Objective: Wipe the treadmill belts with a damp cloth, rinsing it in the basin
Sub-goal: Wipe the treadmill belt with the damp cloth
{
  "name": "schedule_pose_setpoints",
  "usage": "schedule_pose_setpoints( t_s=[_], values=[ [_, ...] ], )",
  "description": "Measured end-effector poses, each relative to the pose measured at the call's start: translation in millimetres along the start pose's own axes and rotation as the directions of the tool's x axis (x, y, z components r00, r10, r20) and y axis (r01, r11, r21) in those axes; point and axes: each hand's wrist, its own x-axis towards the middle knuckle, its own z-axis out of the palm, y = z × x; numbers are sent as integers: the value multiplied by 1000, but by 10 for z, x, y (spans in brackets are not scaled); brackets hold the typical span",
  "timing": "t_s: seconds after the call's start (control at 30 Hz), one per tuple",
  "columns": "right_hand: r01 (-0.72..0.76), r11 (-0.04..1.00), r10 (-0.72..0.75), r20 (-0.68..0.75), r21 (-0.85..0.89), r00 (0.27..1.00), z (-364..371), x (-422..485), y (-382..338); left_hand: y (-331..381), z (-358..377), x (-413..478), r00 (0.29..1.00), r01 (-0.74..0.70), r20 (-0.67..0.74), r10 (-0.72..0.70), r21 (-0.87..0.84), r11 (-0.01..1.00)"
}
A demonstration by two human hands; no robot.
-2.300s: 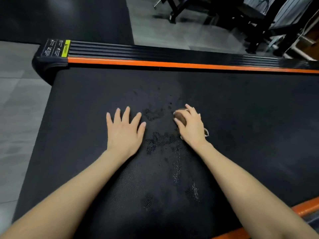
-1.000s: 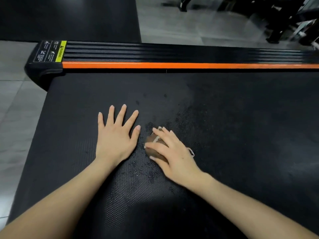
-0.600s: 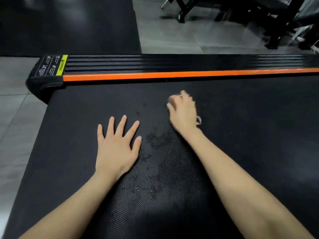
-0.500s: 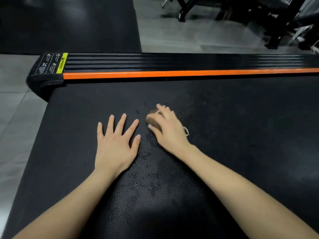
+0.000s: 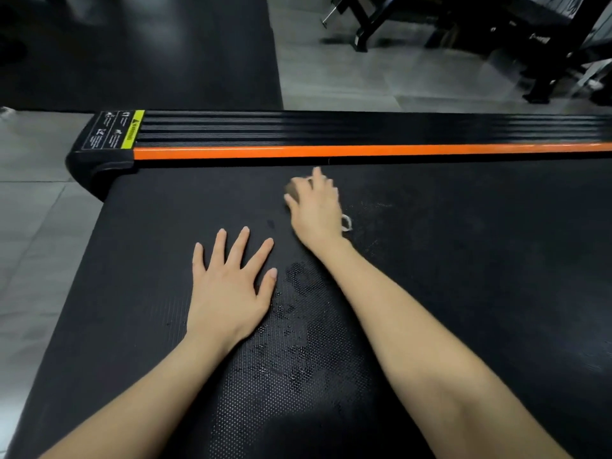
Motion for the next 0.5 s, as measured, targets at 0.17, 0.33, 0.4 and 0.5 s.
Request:
schedule_pose_setpoints(
  t_s=[0.17,0.33,0.4,0.5],
  values=[
    [83,995,-81,25,-59,996,-104,243,374,-34,0,1,1000,-11,1,11,-3,1000],
    [-294,952,291,-49,-82,955,-227,503,1010,-6,14,7,1000,-1,-7,1,13,1000],
    [-411,910,407,-71,-53,911,-188,570,844,11,18,6,1000,3,-2,-3,18,1000],
    [-315,949,314,-27,-24,949,-17,617,254,13,17,-2,1000,5,-8,-5,15,1000]
  ],
)
